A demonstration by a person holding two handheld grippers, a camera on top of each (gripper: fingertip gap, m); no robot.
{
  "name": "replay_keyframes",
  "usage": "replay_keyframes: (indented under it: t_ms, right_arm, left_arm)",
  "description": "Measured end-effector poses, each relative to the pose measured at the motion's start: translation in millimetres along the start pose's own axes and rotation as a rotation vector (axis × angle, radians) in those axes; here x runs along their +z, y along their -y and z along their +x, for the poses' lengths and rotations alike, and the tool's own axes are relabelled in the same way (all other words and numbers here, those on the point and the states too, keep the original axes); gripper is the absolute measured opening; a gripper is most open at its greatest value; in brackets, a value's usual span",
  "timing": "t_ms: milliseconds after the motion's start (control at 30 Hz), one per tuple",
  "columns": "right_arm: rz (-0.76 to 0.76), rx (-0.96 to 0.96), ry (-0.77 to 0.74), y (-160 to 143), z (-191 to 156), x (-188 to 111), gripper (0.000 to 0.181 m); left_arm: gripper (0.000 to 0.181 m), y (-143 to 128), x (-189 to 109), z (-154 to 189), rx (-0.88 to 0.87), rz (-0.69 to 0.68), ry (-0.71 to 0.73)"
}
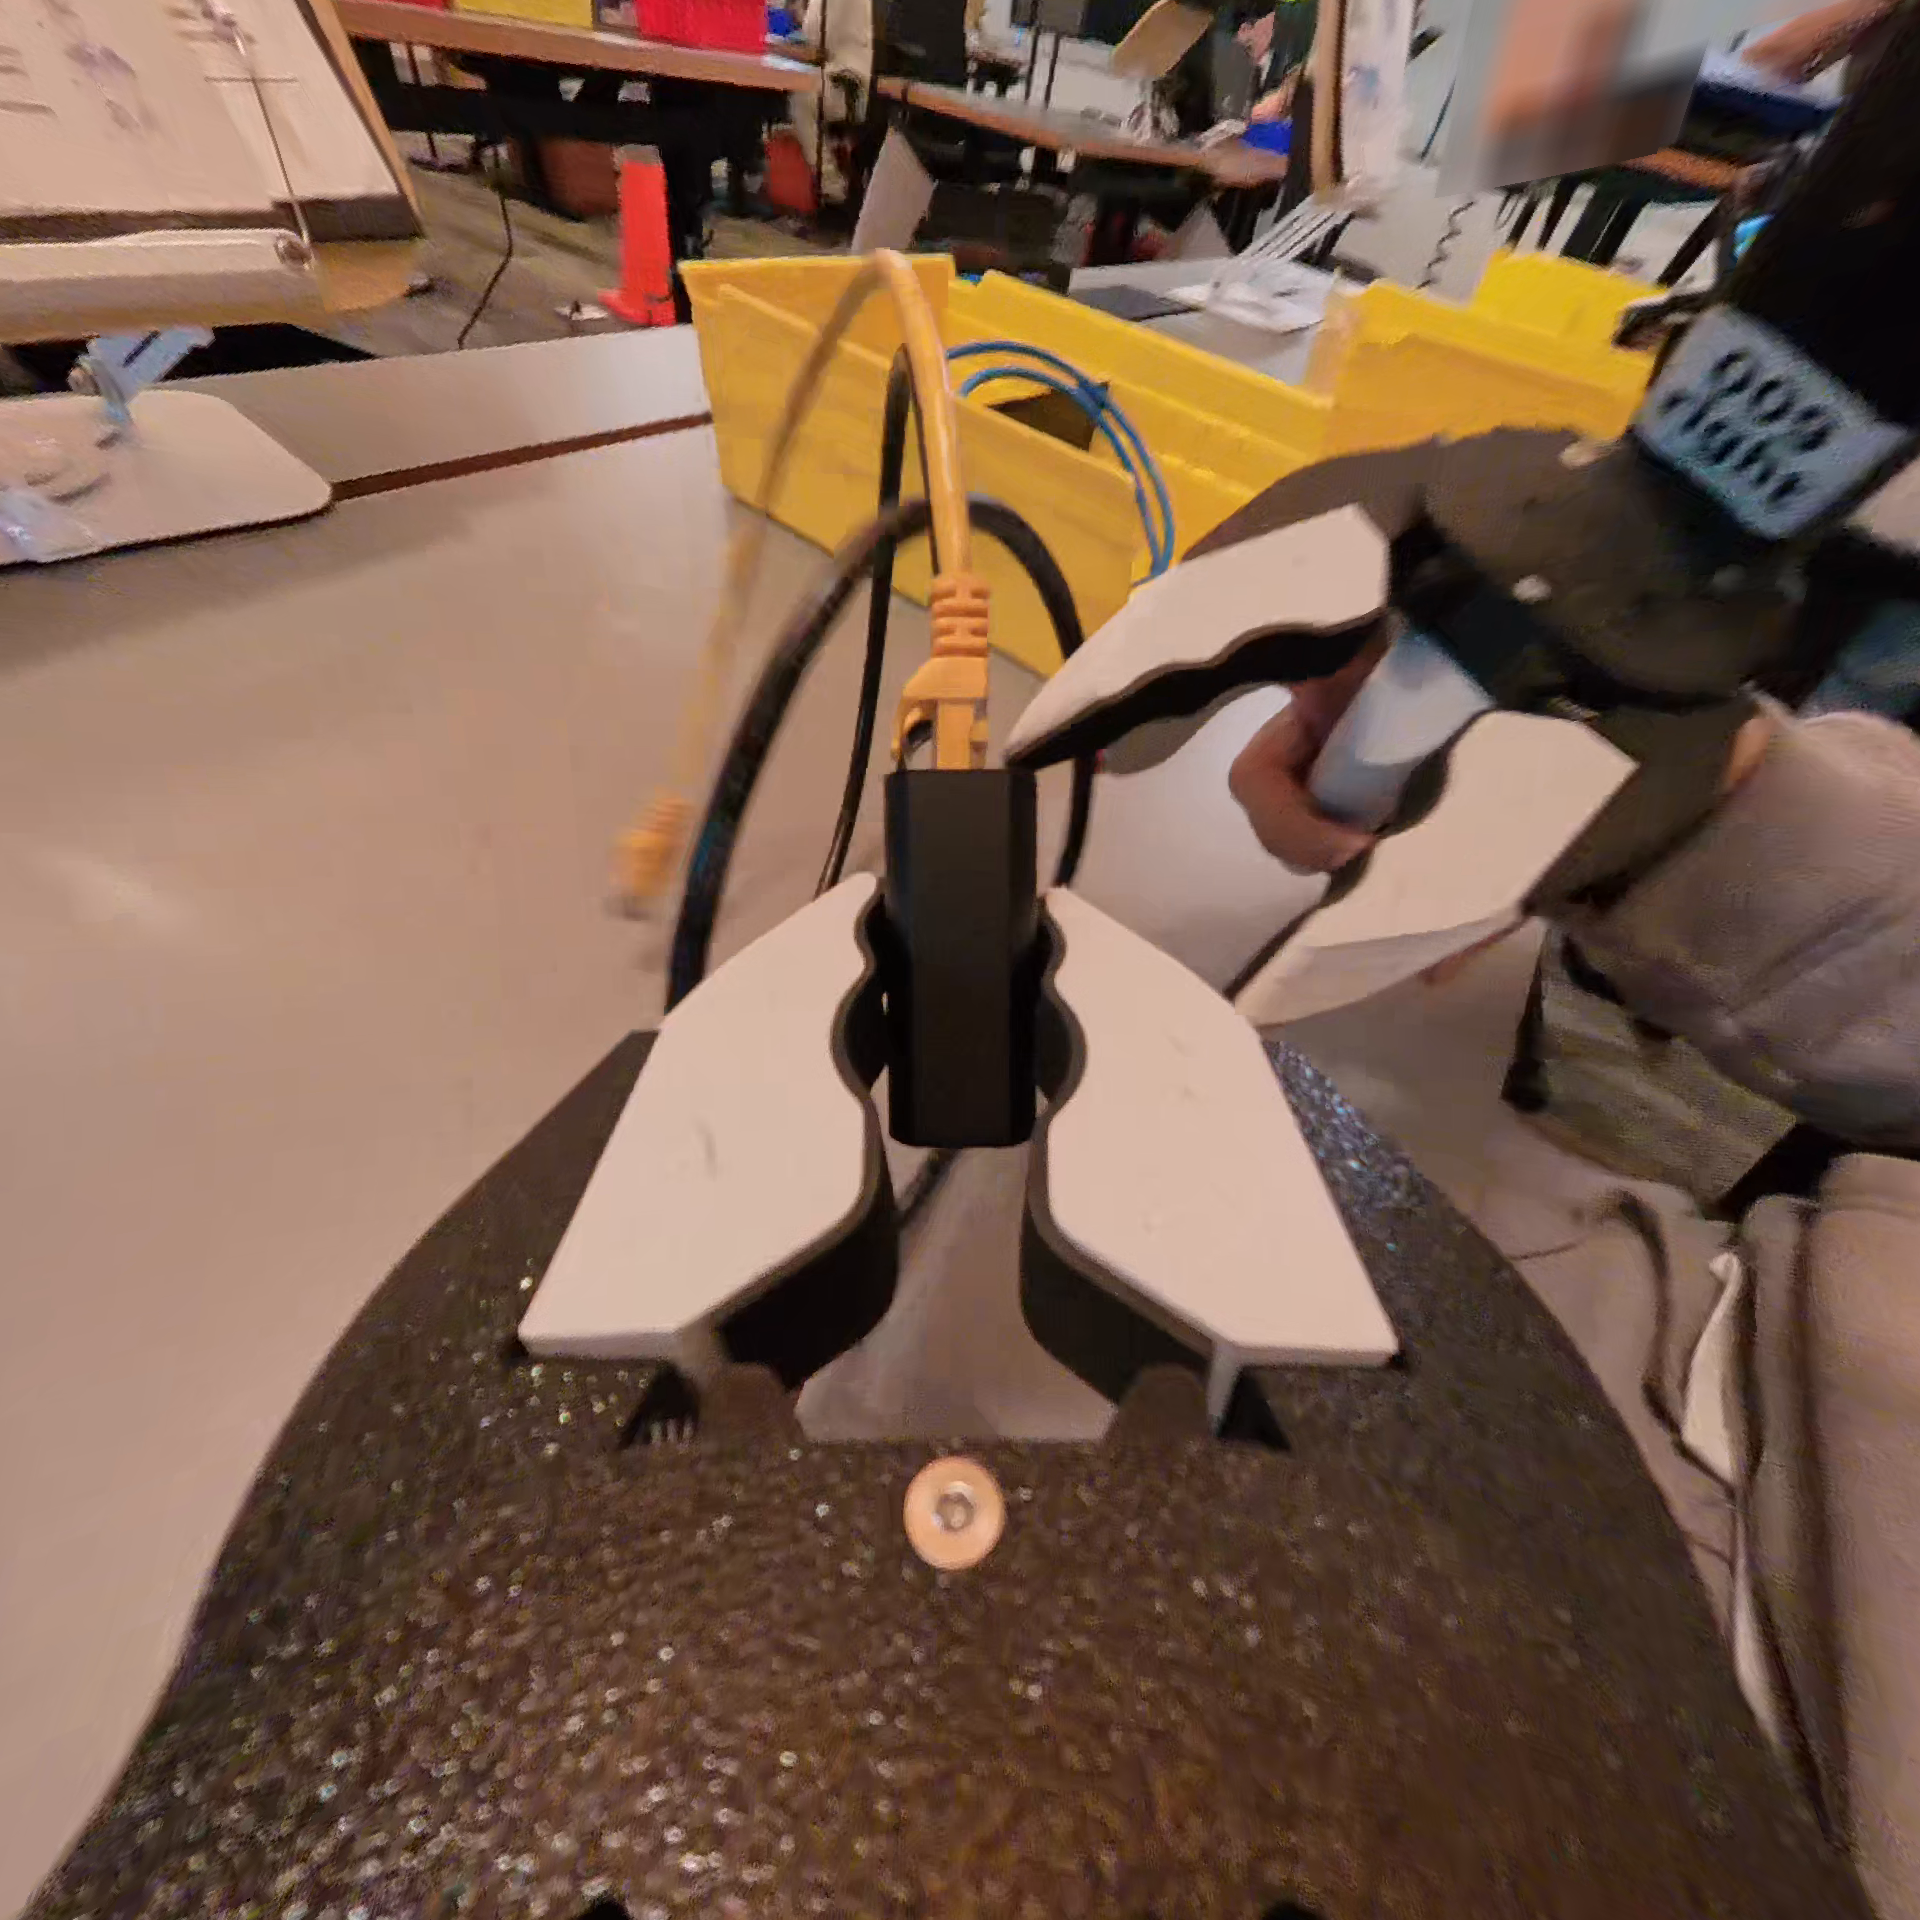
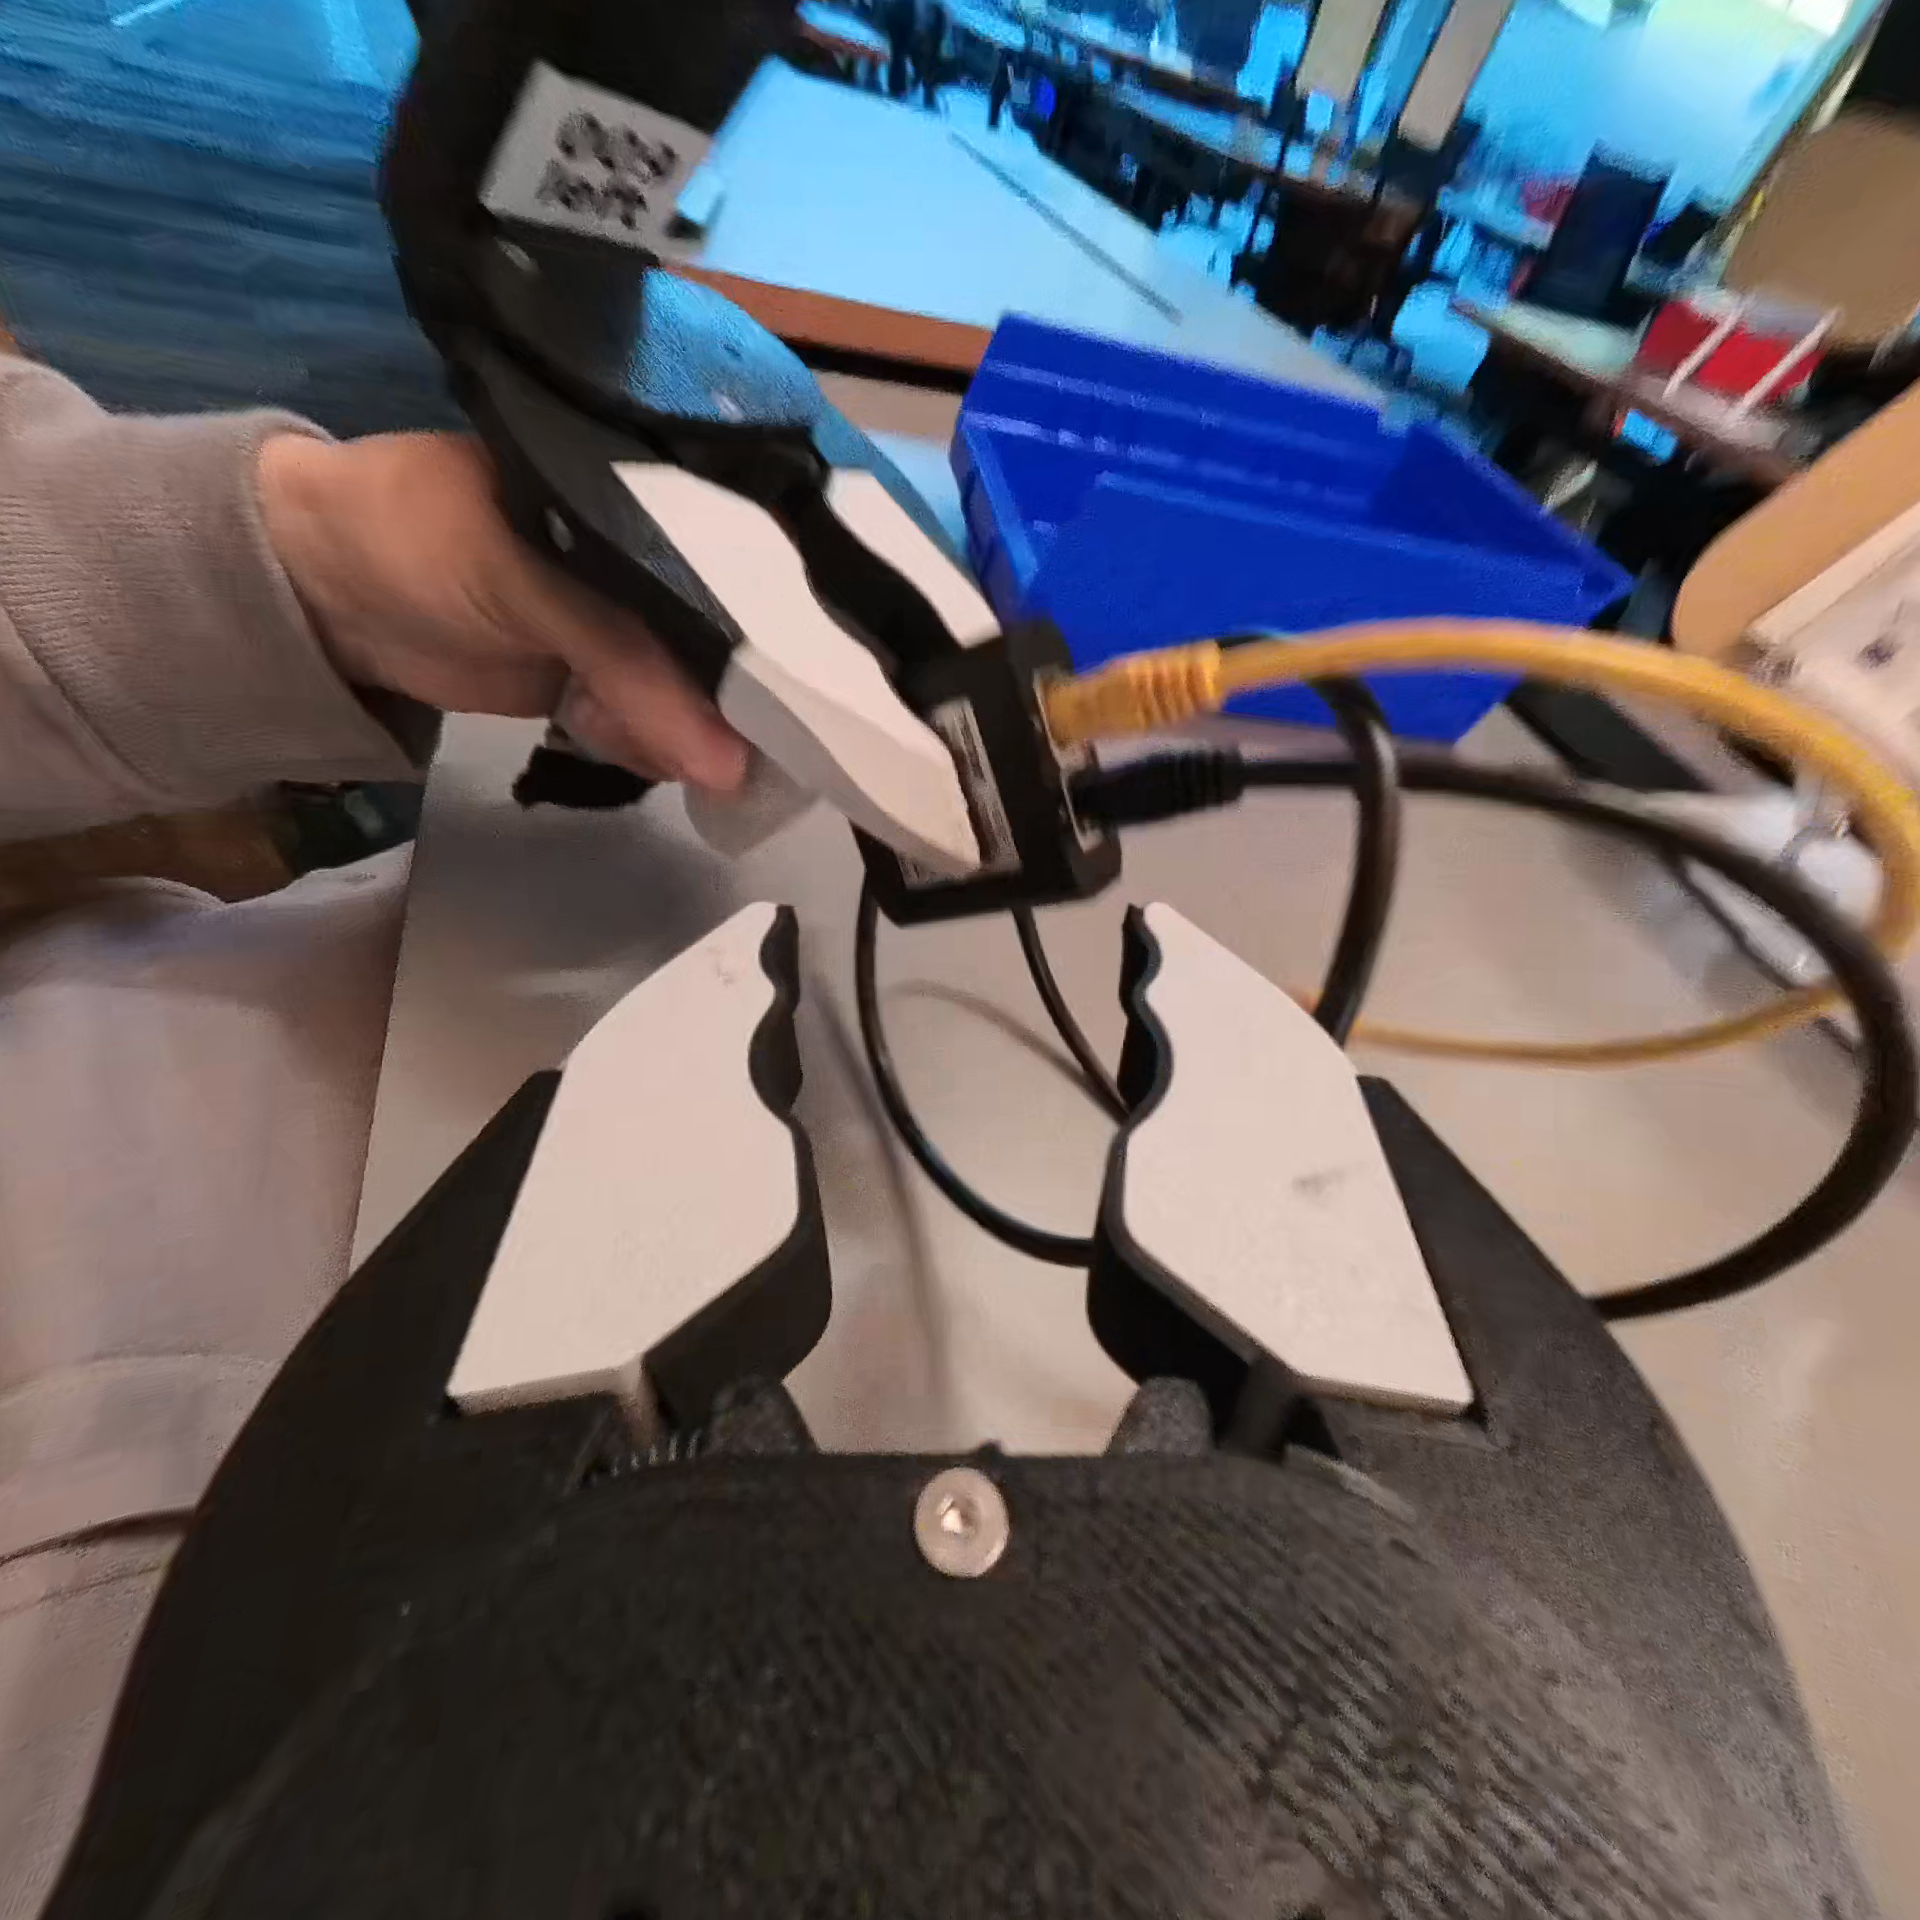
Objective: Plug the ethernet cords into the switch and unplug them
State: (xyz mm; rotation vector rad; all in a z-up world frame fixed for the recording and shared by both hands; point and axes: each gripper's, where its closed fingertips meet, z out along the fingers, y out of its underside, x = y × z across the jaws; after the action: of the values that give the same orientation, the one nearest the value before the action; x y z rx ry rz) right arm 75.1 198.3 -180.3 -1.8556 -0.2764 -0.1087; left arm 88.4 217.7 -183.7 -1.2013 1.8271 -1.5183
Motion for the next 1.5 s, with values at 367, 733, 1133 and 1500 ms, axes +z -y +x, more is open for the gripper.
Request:
replay_keyframes:
  t_ms: [367, 733, 1133, 1500]
  right_arm:
    - [0.040, 0.260, 0.074, 19, -8, -8, 0.047]
    - [0.332, 0.541, 0.328, 39, -17, -9, 0.023]
    - [0.638, 0.999, 0.180, 47, 34, -26, 0.022]
    - [0.522, 0.973, 0.081, 52, 11, -11, 0.022]
  left_arm:
    - [0.023, 27, -18, 21, -0.162, 0.147, -0.250]
    - [0.023, 11, -22, 49, -0.077, 0.067, -0.460]
    - [0.073, 51, -23, 16, 0.419, 0.328, 0.123]
    - [0.074, 38, -6, 4, 0.751, 0.197, 0.446]
